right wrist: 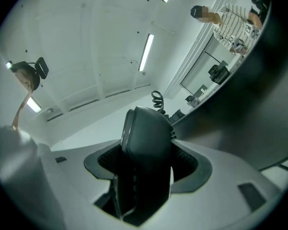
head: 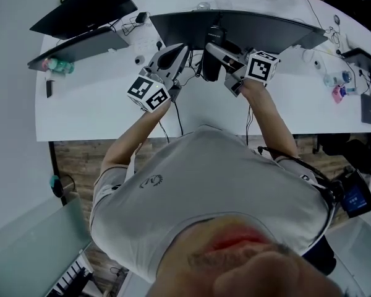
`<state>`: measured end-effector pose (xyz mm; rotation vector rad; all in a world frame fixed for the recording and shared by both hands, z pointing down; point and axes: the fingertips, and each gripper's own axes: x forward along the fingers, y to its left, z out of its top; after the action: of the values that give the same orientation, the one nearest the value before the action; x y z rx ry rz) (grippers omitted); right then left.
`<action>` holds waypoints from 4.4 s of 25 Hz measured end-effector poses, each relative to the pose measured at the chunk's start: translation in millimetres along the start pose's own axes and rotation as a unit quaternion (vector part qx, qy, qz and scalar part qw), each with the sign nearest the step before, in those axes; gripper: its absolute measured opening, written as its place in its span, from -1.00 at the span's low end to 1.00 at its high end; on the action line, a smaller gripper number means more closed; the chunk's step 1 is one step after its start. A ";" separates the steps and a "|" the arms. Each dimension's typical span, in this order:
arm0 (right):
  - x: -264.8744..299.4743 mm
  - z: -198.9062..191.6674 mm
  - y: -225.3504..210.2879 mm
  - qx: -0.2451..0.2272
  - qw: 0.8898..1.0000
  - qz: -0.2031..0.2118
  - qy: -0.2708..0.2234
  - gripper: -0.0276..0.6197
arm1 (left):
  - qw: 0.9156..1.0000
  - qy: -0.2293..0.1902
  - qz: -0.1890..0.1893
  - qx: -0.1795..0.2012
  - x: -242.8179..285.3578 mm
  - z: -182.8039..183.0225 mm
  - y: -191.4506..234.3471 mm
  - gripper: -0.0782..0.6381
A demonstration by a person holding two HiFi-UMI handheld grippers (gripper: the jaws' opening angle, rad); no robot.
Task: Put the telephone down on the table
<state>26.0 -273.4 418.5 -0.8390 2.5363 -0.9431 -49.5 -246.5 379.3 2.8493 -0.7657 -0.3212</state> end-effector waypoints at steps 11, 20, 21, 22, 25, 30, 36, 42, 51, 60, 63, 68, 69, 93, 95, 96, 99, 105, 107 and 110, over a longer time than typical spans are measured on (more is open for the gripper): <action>16.8 -83.2 -69.0 0.037 0.995 -0.058 0.077 0.01 | 1.000 0.019 0.010 -0.014 -13.4 -5.8 19.7 -0.76; 20.7 -157.7 -127.6 0.078 0.980 -0.102 0.155 0.01 | 0.999 0.026 0.005 -0.045 -17.6 -14.0 31.1 -0.76; 21.5 -163.5 -133.6 0.080 0.978 -0.104 0.161 0.01 | 0.998 0.027 0.006 -0.048 -17.3 -15.4 33.4 -0.76; 22.1 -169.3 -139.1 0.082 0.977 -0.107 0.167 0.01 | 0.998 0.028 0.007 -0.051 -17.3 -16.7 34.8 -0.76; 22.4 -185.6 -153.6 0.086 0.973 -0.117 0.182 0.01 | 0.998 0.033 0.008 -0.060 -18.8 -19.8 36.4 -0.76; 17.8 -208.4 -187.6 0.114 0.965 -0.139 0.193 0.01 | 0.997 0.042 0.019 -0.065 -18.4 -27.5 45.0 -0.76; 13.4 -242.7 -221.2 0.136 0.953 -0.155 0.222 0.01 | 0.995 0.058 0.039 -0.066 -21.1 -38.8 55.1 -0.76; 3.6 -276.9 -251.5 0.156 0.940 -0.173 0.249 0.01 | 0.995 0.057 0.055 -0.066 -22.0 -43.6 66.6 -0.76; -25.3 -311.6 -290.6 0.209 0.926 -0.205 0.238 0.01 | 0.993 0.060 0.072 -0.076 -25.3 -54.0 76.6 -0.76; -34.2 -341.3 -315.0 0.222 0.925 -0.192 0.242 0.01 | 0.990 0.070 0.090 -0.080 -34.2 -59.9 89.6 -0.76; -32.0 -339.3 -315.2 0.218 0.929 -0.177 0.241 0.01 | 0.990 0.068 0.094 -0.077 -36.9 -56.9 90.3 -0.76; -26.5 -341.0 -316.0 0.199 0.929 -0.175 0.260 0.01 | 0.990 0.066 0.094 -0.078 -35.8 -58.9 93.3 -0.76; -26.0 -341.2 -316.4 0.197 0.929 -0.175 0.261 0.01 | 0.990 0.066 0.092 -0.078 -34.3 -59.5 93.4 -0.76; -49.3 -324.1 -333.1 0.149 0.914 -0.251 0.283 0.05 | 0.989 0.065 0.089 -0.095 -38.9 -60.8 94.4 -0.76; -51.6 -316.5 -334.5 0.147 0.915 -0.253 0.279 0.05 | 0.989 0.067 0.086 -0.097 -35.8 -59.8 92.9 -0.76; -51.8 -311.5 -334.6 0.144 0.915 -0.254 0.279 0.05 | 0.989 0.068 0.084 -0.097 -33.9 -58.6 92.1 -0.76; -51.3 -300.4 -331.3 0.124 0.916 -0.251 0.289 0.05 | 0.990 0.064 0.079 -0.096 -30.3 -56.7 91.8 -0.76; -53.1 -303.9 -320.5 0.132 0.911 -0.248 0.301 0.05 | 0.990 0.069 0.075 -0.099 -26.6 -61.9 89.7 -0.76; -58.1 -301.0 -320.9 0.106 0.903 -0.278 0.309 0.05 | 0.989 0.070 0.077 -0.102 -26.1 -62.6 91.6 -0.76; -65.3 -301.9 -316.6 0.048 0.884 -0.323 0.333 0.05 | 0.988 0.072 0.082 -0.111 -29.6 -64.7 96.1 -0.76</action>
<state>68.8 -278.3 858.7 -1.6120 2.7265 -1.8130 -103.8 -306.2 467.6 2.5491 -0.8697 -0.1630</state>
